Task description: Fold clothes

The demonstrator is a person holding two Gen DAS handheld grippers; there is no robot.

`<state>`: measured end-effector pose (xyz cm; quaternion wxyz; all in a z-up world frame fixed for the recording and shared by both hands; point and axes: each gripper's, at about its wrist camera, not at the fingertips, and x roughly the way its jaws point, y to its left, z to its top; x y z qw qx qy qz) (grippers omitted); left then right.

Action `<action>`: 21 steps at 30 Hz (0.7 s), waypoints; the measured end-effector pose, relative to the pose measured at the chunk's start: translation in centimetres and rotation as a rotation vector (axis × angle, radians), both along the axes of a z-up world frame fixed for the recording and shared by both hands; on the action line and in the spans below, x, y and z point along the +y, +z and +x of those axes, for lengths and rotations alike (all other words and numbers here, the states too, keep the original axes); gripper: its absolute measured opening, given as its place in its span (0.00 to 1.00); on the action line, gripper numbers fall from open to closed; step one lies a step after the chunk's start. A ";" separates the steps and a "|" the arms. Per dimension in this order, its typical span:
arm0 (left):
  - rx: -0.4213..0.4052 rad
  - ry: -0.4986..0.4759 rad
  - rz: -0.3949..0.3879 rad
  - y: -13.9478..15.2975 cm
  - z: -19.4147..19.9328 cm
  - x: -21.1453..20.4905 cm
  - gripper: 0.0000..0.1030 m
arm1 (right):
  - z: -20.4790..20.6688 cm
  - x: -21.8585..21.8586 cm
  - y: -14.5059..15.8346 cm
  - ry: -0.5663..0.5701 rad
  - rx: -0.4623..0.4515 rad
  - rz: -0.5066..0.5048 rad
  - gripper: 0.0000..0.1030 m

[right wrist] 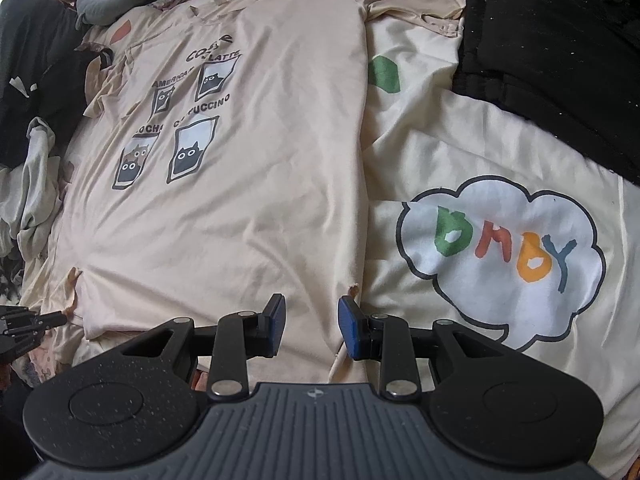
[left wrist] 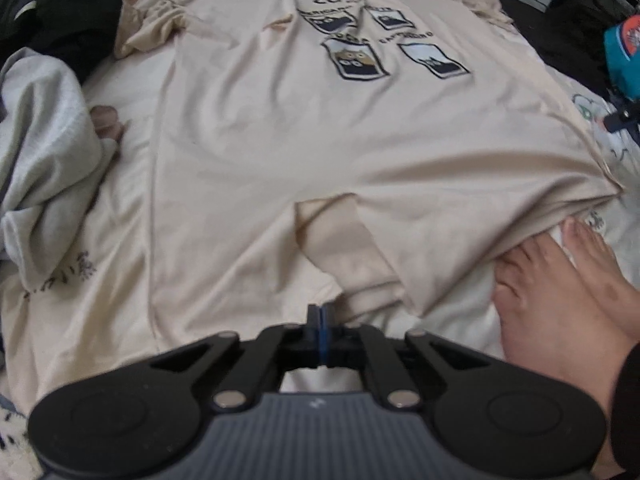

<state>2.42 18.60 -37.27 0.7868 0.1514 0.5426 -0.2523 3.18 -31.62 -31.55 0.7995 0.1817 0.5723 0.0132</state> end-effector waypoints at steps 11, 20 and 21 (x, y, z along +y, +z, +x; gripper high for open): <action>0.085 -0.087 0.011 -0.8 -1.1 -0.2 0.00 | -0.2 -0.1 -0.5 -0.004 0.018 0.000 0.35; 0.069 0.089 -0.170 0.9 -0.3 0.0 0.16 | -0.4 0.2 -1.2 0.001 0.036 -0.003 0.35; 0.070 0.110 -0.189 0.7 0.0 -0.2 0.17 | -0.3 0.1 -1.2 0.001 0.039 -0.005 0.35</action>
